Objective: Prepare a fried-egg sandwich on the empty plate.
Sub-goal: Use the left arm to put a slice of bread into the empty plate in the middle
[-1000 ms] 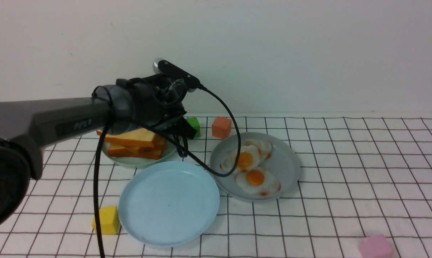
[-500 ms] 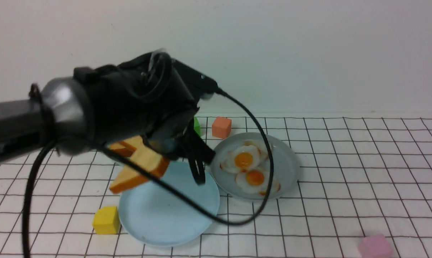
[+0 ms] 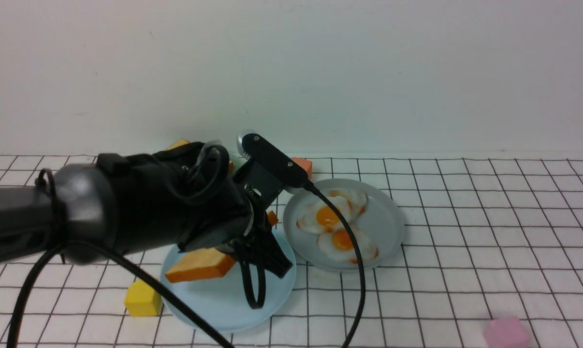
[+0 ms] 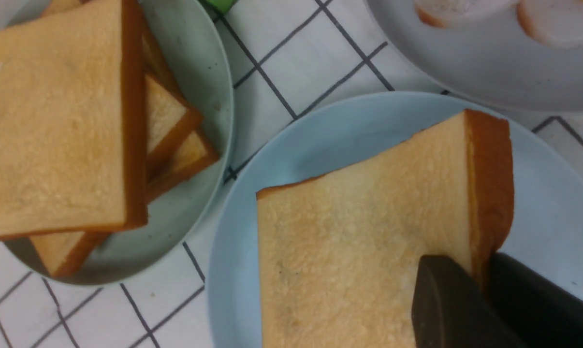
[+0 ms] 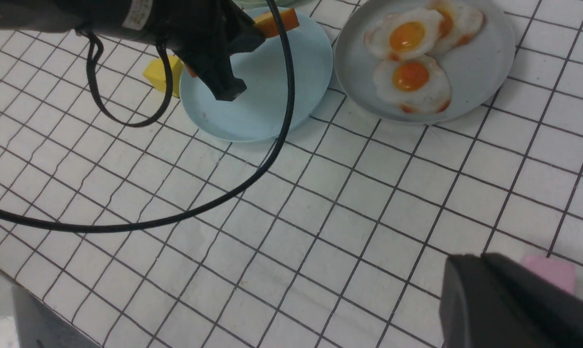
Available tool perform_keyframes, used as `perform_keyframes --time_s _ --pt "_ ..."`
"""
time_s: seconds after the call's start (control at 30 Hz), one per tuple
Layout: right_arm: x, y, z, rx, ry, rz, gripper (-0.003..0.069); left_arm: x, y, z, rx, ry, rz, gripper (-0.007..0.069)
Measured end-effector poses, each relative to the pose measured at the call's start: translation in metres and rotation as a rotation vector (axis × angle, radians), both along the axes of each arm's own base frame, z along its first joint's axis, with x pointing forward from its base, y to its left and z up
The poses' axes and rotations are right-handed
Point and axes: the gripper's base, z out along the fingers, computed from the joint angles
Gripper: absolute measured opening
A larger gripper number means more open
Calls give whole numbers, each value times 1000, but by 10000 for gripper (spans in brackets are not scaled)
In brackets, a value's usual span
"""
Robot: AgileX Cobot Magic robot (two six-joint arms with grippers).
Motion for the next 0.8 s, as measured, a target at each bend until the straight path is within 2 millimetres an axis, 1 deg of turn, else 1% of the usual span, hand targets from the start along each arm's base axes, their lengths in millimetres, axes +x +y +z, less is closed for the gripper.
perform_keyframes --time_s 0.2,0.33,0.4,0.5,0.63,0.7,0.8 --pt "-1 0 0 1 8 4 45 4 -2 -9 49 -16 -37 69" --pt "-1 1 0 5 14 8 45 7 -4 -23 69 8 -45 69" --pt "-1 1 -1 4 16 9 45 7 -5 -25 73 13 -45 69" --pt "-2 1 -1 3 23 13 45 8 -5 -27 73 18 -40 95" --pt "-2 1 -1 4 29 17 48 8 -5 -27 72 19 -37 206" --pt "-3 2 -1 12 31 19 49 7 -5 -28 68 24 -31 295" --pt "-3 2 -1 20 33 22 56 5 -4 -28 53 53 0 397"
